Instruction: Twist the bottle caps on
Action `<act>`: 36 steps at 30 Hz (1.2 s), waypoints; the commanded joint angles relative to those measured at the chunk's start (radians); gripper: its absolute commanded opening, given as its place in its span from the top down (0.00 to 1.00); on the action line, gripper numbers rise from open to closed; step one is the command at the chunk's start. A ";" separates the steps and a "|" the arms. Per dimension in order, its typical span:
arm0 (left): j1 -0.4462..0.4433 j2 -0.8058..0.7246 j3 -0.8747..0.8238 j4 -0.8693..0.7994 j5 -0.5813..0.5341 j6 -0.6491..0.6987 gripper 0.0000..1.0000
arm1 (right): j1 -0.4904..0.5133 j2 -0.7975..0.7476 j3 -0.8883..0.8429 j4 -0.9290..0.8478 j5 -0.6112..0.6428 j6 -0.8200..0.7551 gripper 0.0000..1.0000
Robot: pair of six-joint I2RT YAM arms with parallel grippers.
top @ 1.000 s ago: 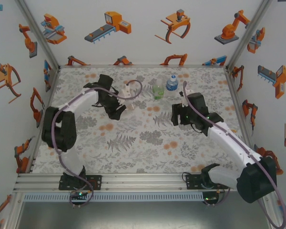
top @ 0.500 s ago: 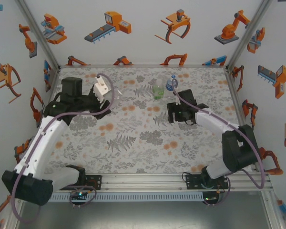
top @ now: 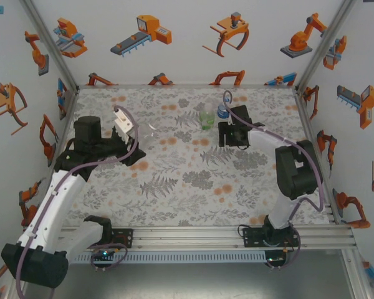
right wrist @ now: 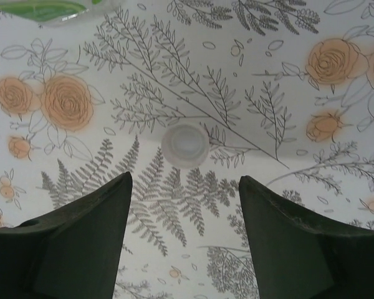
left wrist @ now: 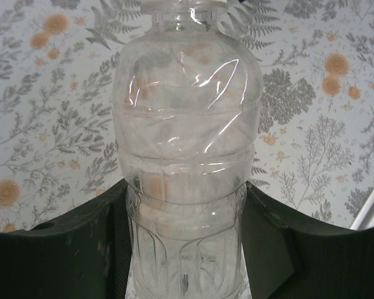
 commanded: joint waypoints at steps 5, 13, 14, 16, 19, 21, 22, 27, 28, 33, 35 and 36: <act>-0.007 -0.050 -0.033 0.167 -0.023 -0.071 0.93 | -0.003 0.090 0.092 -0.008 0.044 0.017 0.45; -0.012 -0.031 -0.015 0.132 -0.017 -0.054 0.97 | -0.003 0.141 0.104 -0.015 0.044 -0.001 0.49; -0.012 -0.031 -0.015 0.131 -0.017 -0.053 0.97 | -0.002 0.142 0.102 -0.015 0.046 -0.002 0.51; -0.013 -0.032 -0.014 0.131 -0.022 -0.054 0.97 | -0.001 0.141 0.098 -0.019 0.050 -0.002 0.53; -0.017 -0.032 -0.015 0.130 -0.025 -0.053 0.97 | 0.000 0.128 0.088 -0.026 0.050 0.002 0.56; -0.021 -0.029 -0.015 0.130 -0.027 -0.054 0.97 | 0.002 0.115 0.079 -0.029 0.049 0.007 0.56; -0.022 -0.028 -0.014 0.129 -0.027 -0.055 0.97 | 0.002 0.110 0.075 -0.030 0.047 0.007 0.57; -0.029 -0.026 -0.010 0.122 -0.030 -0.051 0.95 | 0.012 0.096 0.060 -0.038 0.043 0.013 0.63; -0.030 -0.025 -0.010 0.120 -0.033 -0.050 0.94 | 0.013 0.096 0.060 -0.039 0.041 0.013 0.63; -0.043 -0.029 -0.010 0.108 -0.059 -0.040 0.94 | 0.035 0.071 0.057 -0.060 0.051 0.017 0.65; -0.048 -0.029 -0.010 0.103 -0.068 -0.034 0.94 | 0.052 0.046 0.049 -0.078 0.062 0.019 0.65; -0.051 -0.029 -0.008 0.099 -0.074 -0.030 0.94 | 0.065 0.028 0.040 -0.089 0.064 0.021 0.65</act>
